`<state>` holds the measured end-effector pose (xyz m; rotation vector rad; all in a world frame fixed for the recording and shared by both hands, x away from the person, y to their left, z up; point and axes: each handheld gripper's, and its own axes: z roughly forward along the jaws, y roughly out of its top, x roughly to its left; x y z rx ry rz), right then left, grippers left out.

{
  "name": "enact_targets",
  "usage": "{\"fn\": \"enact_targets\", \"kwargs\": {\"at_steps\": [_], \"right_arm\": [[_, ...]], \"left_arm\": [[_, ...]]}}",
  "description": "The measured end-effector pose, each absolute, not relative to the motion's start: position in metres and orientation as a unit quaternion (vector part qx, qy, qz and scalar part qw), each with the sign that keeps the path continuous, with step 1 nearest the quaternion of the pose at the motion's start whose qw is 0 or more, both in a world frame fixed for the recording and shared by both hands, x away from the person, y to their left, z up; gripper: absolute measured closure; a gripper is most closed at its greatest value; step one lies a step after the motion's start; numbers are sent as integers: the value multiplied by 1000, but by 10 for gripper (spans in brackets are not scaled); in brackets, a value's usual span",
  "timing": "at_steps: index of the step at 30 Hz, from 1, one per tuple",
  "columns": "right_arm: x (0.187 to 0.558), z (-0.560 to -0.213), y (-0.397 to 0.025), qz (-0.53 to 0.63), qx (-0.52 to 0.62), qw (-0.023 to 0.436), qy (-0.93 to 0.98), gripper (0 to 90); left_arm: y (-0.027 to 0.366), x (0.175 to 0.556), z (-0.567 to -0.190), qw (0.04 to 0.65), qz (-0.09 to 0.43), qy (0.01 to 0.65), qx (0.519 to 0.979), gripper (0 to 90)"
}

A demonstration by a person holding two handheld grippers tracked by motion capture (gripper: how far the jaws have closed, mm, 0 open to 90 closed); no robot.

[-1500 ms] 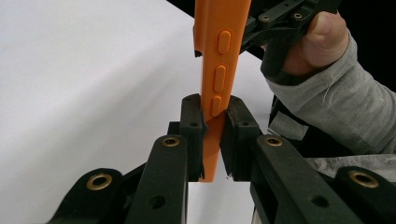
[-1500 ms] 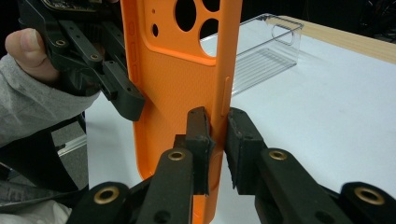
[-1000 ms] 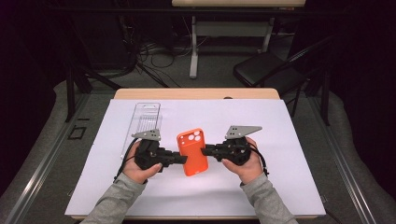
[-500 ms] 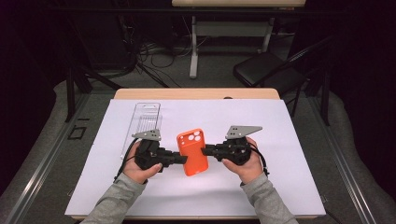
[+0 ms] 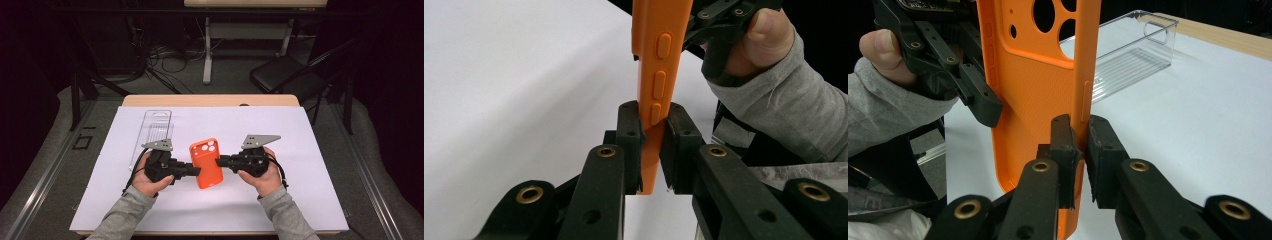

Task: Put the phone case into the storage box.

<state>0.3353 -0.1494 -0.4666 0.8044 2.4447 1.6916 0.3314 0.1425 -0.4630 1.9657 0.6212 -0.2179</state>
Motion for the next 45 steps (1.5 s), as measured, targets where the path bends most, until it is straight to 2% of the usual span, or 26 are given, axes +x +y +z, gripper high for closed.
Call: {"fn": "enact_targets", "kwargs": {"at_steps": [31,39,45], "right_arm": [[335,-465,-153,545,268,43,793,833],[336,-464,-156,537,277,60,795,833],[338,-464,-162,536,291,74,789,833]], "left_arm": [[145,334,-462,522,-91,269,804,776],[147,337,-462,523,-89,280,800,756],[148,337,-463,531,-73,282,796,699]]}}
